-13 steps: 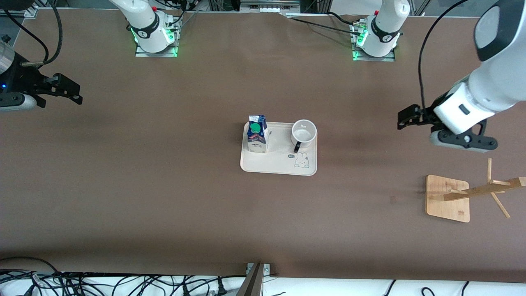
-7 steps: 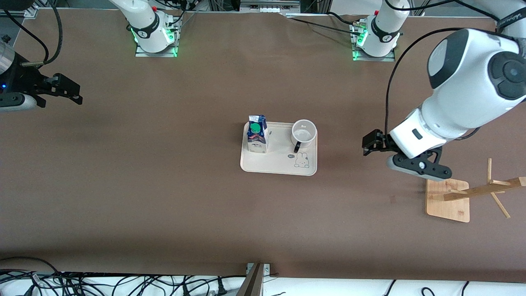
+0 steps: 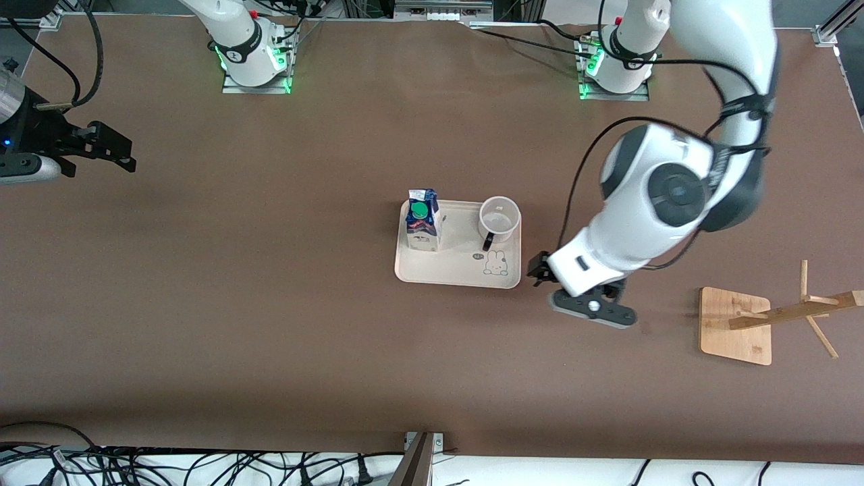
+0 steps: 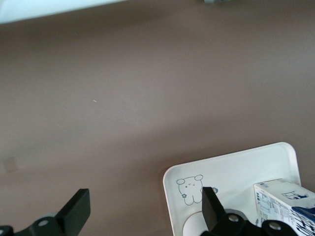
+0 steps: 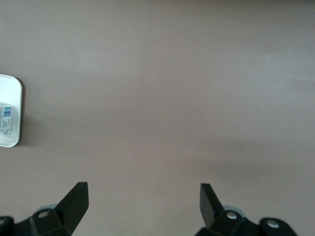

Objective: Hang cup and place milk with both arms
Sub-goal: 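Lower the left gripper and grasp the white mug by its rim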

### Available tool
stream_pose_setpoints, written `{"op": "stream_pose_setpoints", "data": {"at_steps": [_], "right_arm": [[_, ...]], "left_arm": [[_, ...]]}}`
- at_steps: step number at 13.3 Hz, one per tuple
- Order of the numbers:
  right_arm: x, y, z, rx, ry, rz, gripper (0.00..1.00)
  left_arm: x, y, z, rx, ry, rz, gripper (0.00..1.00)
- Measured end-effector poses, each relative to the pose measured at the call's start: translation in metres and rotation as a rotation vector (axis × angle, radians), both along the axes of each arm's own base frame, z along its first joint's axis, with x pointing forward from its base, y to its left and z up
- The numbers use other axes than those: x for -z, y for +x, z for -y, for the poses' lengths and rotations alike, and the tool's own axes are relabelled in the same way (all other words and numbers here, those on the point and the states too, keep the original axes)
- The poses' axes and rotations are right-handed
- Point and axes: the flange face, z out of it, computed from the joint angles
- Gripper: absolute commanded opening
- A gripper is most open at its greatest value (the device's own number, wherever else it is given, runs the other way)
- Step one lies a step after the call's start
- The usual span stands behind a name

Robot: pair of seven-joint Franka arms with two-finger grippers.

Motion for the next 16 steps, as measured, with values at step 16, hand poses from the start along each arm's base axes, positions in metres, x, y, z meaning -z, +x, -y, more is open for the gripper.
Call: {"op": "stream_pose_setpoints", "data": {"at_steps": [16], "right_arm": [[0.001,0.0,0.0,0.0,0.0,-0.001,1.0]], "left_arm": [[0.163,-0.158,0.146,-0.167,0.289,-0.34,1.0]]}}
